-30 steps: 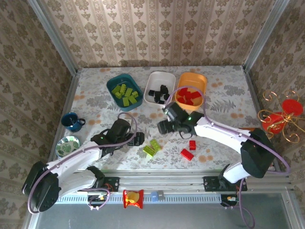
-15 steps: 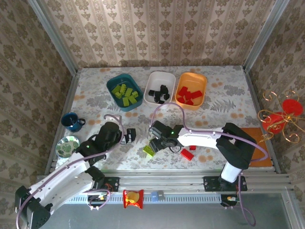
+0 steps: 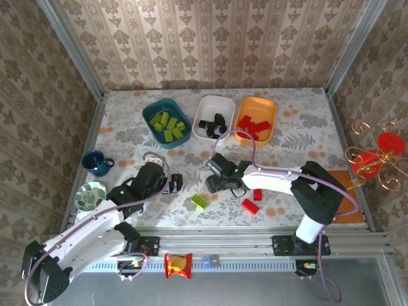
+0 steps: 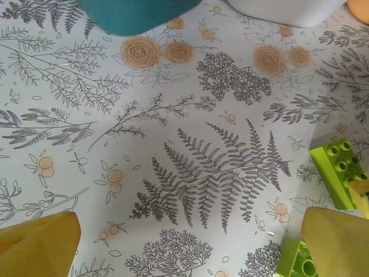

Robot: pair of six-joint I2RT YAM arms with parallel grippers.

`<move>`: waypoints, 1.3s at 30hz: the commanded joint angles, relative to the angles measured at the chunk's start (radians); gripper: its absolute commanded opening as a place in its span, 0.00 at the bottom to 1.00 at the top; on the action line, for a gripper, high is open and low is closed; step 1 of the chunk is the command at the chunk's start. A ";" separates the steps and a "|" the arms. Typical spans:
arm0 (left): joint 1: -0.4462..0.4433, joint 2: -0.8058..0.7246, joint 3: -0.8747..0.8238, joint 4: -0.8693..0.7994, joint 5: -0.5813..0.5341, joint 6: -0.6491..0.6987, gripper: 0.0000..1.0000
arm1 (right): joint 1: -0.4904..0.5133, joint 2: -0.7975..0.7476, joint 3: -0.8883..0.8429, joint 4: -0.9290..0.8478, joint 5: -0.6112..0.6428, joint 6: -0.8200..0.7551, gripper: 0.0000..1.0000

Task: Sort the legos into containers by color
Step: Pick up the lego from the bottom-center of the table, then place the lego in the container.

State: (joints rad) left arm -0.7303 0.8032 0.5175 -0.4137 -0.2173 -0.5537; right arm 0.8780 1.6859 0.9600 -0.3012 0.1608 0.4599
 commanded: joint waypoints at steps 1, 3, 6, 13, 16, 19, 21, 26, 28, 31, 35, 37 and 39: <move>0.013 -0.012 0.013 0.011 0.008 0.017 1.00 | 0.015 0.006 0.011 -0.001 -0.017 0.008 0.78; 0.014 -0.013 0.015 0.007 0.008 0.015 1.00 | 0.015 0.045 0.024 -0.009 -0.005 0.024 0.76; 0.016 -0.022 0.015 -0.003 0.009 0.016 1.00 | 0.015 0.084 0.032 -0.013 0.007 0.039 0.70; 0.031 -0.071 0.016 -0.038 -0.013 0.022 1.00 | 0.011 0.066 0.050 0.013 -0.008 -0.011 0.39; 0.037 -0.093 0.010 -0.050 -0.028 0.019 1.00 | 0.000 0.045 0.110 0.032 -0.041 -0.062 0.31; 0.043 -0.112 0.004 -0.068 -0.045 0.012 1.00 | -0.028 0.049 0.208 0.047 -0.092 -0.101 0.27; 0.045 -0.123 0.000 -0.076 -0.051 0.003 1.00 | -0.049 0.075 0.288 0.055 -0.119 -0.114 0.26; 0.048 -0.136 -0.007 -0.077 -0.047 -0.012 1.00 | -0.091 0.216 0.526 0.071 -0.176 -0.128 0.26; 0.050 -0.134 -0.007 -0.079 -0.040 -0.015 1.00 | -0.111 0.298 0.635 0.073 -0.193 -0.127 0.26; 0.051 -0.131 -0.010 -0.084 -0.029 -0.022 1.00 | -0.135 0.428 0.799 0.075 -0.222 -0.125 0.26; 0.052 -0.133 -0.014 -0.089 -0.021 -0.031 1.00 | -0.158 0.577 0.977 0.097 -0.257 -0.092 0.26; 0.052 -0.134 -0.017 -0.091 -0.018 -0.034 1.00 | -0.167 0.650 1.078 0.092 -0.271 -0.068 0.26; 0.052 -0.137 -0.017 -0.092 -0.013 -0.036 1.00 | -0.172 0.701 1.159 0.078 -0.274 -0.051 0.27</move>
State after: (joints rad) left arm -0.6853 0.6785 0.5171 -0.4873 -0.2398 -0.5697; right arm 0.7139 2.3447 2.0239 -0.2115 -0.0727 0.3737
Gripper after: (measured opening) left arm 0.998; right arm 0.319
